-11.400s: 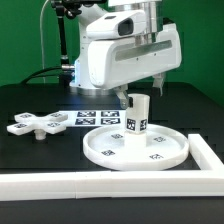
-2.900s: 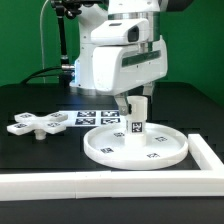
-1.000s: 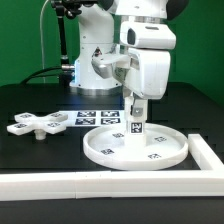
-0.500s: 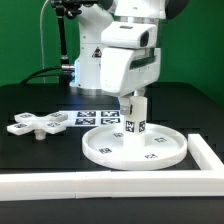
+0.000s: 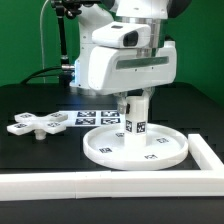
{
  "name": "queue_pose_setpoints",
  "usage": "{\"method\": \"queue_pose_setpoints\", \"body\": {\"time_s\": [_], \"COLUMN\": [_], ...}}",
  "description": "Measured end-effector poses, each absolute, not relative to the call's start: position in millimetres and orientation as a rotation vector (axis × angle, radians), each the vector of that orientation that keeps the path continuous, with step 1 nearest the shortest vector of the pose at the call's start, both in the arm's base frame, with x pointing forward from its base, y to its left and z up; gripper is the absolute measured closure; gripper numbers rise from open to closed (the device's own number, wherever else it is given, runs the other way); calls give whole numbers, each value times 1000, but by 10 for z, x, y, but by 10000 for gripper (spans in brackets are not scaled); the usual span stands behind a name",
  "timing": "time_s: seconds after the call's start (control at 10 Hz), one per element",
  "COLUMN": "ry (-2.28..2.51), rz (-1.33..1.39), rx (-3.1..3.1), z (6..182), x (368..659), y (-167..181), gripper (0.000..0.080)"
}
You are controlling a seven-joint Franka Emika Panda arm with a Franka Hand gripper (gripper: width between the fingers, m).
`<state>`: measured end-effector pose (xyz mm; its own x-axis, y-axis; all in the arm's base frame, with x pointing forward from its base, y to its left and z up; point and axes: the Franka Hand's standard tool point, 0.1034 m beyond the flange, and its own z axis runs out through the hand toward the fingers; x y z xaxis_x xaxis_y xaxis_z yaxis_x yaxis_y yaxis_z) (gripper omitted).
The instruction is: Assemble round table
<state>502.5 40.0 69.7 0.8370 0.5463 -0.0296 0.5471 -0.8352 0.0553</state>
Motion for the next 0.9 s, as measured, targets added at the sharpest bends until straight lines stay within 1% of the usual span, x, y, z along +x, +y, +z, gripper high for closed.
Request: {"method": "queue_pose_setpoints", "body": {"time_s": [0.2,0.4,0.6,0.9], "ry": [679,370,-182,-675], "rz": [-12,-5,-11,-20], "rx": [3010,3087,3162,3109], "z": [697,693,688,690], "x": [5024,5021,5010,5009], "y": [413,411,414,463], "gripper": [390,390,390,390]}}
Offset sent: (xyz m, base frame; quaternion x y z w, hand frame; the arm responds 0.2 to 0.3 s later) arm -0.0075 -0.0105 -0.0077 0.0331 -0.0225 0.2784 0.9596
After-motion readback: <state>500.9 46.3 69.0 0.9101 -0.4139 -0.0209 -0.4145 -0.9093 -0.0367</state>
